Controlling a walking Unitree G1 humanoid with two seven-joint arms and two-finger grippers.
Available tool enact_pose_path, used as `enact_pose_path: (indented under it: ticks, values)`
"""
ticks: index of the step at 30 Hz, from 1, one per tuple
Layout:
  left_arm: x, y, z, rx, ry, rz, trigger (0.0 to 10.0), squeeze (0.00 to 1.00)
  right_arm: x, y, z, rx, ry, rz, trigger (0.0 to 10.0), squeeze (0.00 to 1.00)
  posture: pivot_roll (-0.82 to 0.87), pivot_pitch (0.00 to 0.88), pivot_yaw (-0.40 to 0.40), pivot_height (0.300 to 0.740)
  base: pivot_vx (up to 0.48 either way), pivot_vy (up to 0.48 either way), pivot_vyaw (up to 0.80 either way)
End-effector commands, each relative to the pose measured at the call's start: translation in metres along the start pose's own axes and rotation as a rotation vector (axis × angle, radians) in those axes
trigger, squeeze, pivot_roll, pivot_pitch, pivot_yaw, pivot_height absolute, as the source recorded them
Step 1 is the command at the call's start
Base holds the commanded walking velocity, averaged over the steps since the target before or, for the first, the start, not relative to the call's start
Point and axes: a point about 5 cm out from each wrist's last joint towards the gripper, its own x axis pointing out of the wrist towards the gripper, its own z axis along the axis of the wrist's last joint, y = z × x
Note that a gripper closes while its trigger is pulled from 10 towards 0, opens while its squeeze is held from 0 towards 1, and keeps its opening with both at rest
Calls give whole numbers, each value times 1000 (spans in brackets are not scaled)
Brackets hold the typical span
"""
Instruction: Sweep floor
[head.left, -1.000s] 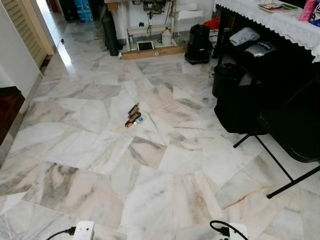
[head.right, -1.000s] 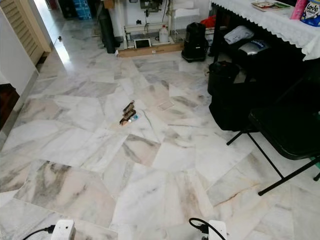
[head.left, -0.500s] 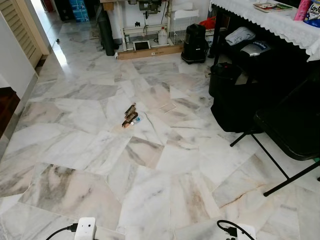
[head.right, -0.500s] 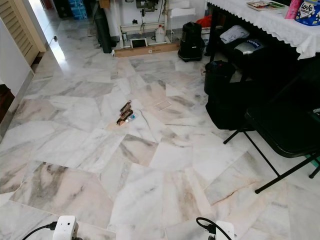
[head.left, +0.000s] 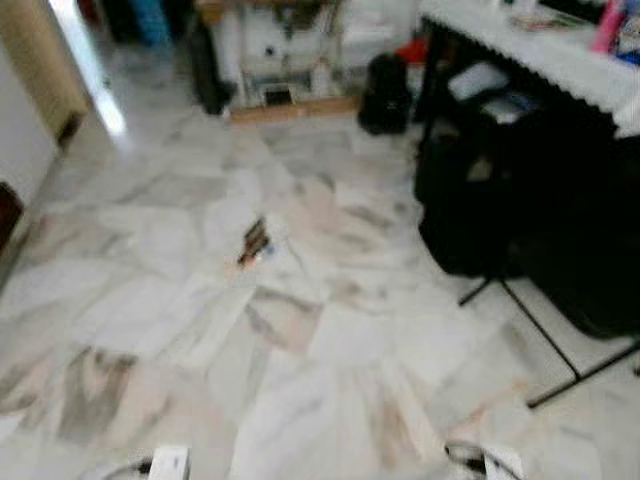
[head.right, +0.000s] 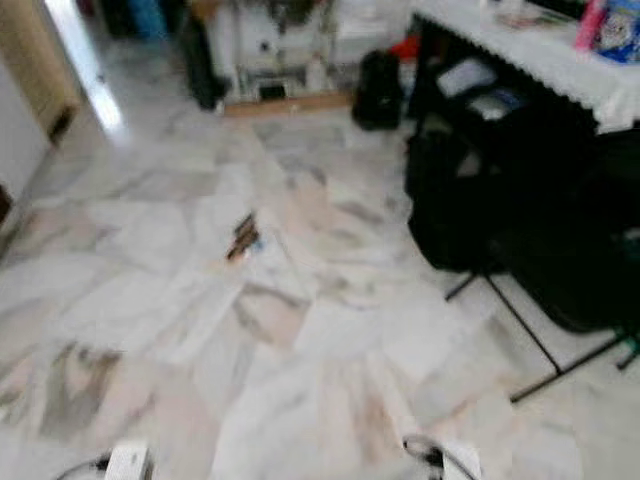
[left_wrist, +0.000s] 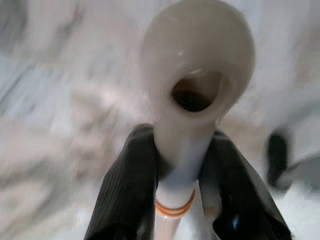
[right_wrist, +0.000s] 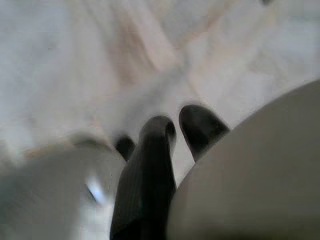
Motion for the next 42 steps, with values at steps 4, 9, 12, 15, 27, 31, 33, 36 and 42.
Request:
enact_pose_path:
  ticks: [4, 9, 12, 15, 27, 31, 33, 36, 42]
  values:
    - [-2, 10, -4, -36, 1, 25, 10000, 0, 2, 18, -1, -5, 26, 47, 10000, 0, -134, 0, -2, 740, 480, 0, 200]
    - [-2, 7, -3, -38, -3, 18, 10000, 0, 2, 17, -2, 0, 22, 48, 10000, 0, -132, 0, -6, 740, 480, 0, 0]
    - [-1, 6, -3, -42, -6, 17, 10000, 0, 1, 12, -3, -6, 24, 40, 10000, 0, -131, 0, -8, 740, 480, 0, 0]
    - [-1, 6, -2, -47, -9, 18, 10000, 0, 1, 9, -3, -8, 25, 36, 10000, 0, -128, 0, -12, 740, 480, 0, 0]
    - [-1, 6, 0, -57, -13, 22, 10000, 0, 3, 17, 2, -15, 15, 51, 10000, 0, -131, 0, -12, 740, 480, 0, 67]
    - [-1, 6, 1, -58, -15, 20, 10000, 0, 3, 17, 4, -8, 12, 50, 10000, 0, -131, 0, -12, 740, 480, 0, 0]
    - [-1, 6, 1, -61, -17, 21, 10000, 0, 4, 17, 6, 7, 6, 43, 10000, 0, -131, 0, -12, 740, 480, 0, 0]
    - [-1, 6, 2, -63, -18, 22, 10000, 0, 5, 17, 9, 1, 2, 43, 10000, 0, -132, 0, -12, 740, 480, 0, 0]
    - [0, 6, 2, -65, -21, 22, 10000, 0, 5, 16, 12, 9, -6, 41, 10000, 0, -129, 0, -14, 740, 480, 0, 0]
